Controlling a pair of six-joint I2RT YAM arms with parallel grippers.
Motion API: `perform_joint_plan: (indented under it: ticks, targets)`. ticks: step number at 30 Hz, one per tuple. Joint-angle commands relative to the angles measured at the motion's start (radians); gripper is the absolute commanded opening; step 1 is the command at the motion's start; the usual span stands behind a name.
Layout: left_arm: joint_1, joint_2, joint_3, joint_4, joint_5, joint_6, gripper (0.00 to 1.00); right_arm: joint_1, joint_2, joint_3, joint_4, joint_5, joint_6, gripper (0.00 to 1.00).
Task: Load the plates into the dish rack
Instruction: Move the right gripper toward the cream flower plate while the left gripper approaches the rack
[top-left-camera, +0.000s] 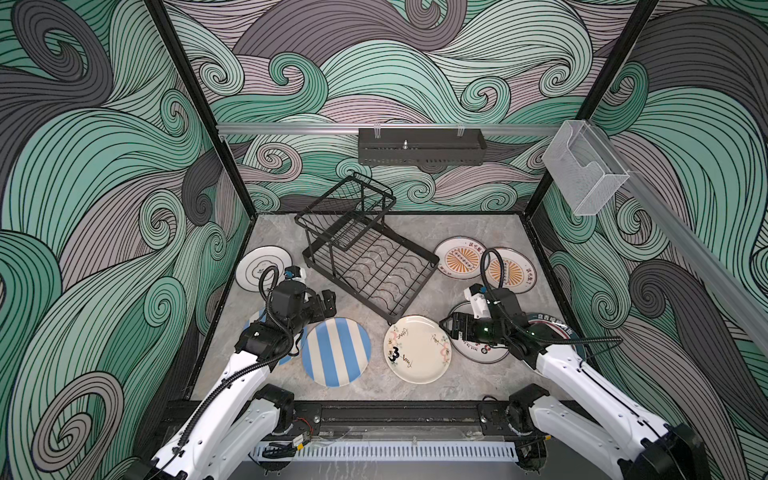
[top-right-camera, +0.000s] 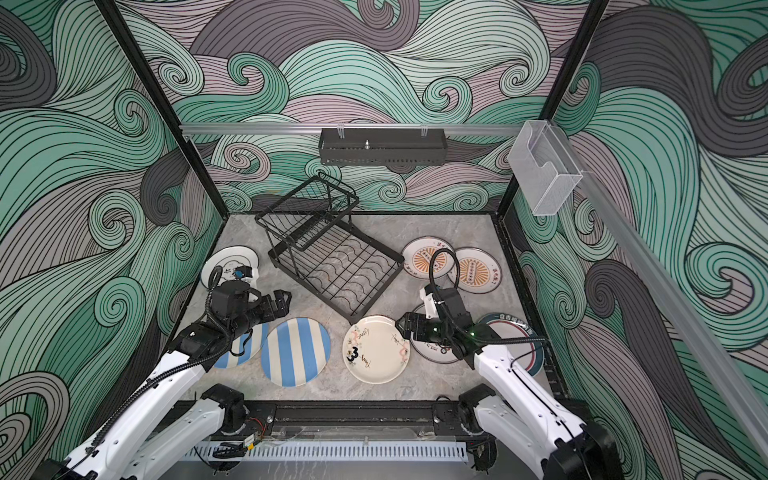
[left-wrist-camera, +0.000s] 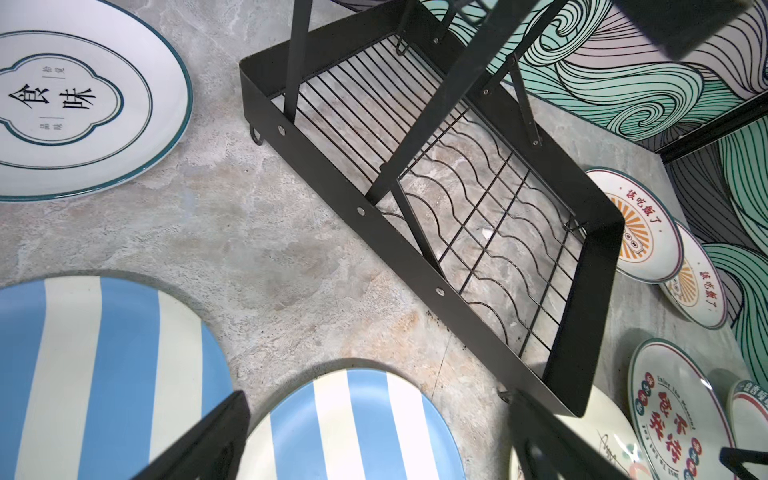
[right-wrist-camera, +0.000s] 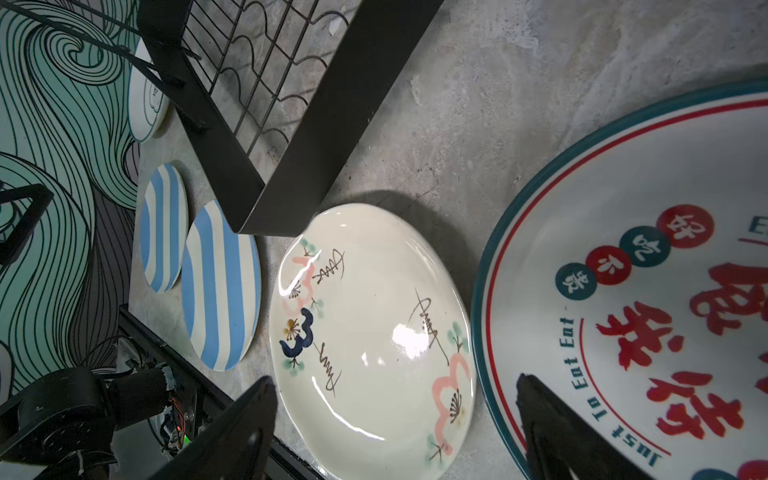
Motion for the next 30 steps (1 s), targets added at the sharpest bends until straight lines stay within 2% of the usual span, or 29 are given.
perform_joint_plan:
  ticks: [1,7,10,13,21,26,30]
  targets:
    - [0.001,0.032,0.02,0.046,0.01,0.014,0.99,0.013,0.098,0.082,0.111,0.043,-0.016,0.91]
    - [0.0,0.137,0.022,0.245,-0.008,0.042,0.98,0.015,0.186,0.12,0.13,0.064,-0.025,0.91]
    - [0.001,0.209,0.065,0.272,-0.015,0.087,0.99,0.016,0.215,0.135,0.077,0.06,-0.085,0.92]
    - [0.0,0.295,0.12,0.257,-0.041,0.118,0.98,0.016,0.242,0.154,0.109,0.017,-0.137,0.91]
    - [0.0,0.441,0.179,0.355,-0.188,0.142,0.99,0.016,0.302,0.211,0.14,-0.001,-0.146,0.92]
    - [0.0,0.517,0.246,0.29,-0.363,0.129,0.99,0.016,0.272,0.192,0.128,0.026,-0.154,0.92]
    - [0.0,0.531,0.249,0.308,-0.424,0.134,0.99,0.016,0.242,0.16,0.146,0.032,-0.143,0.92]
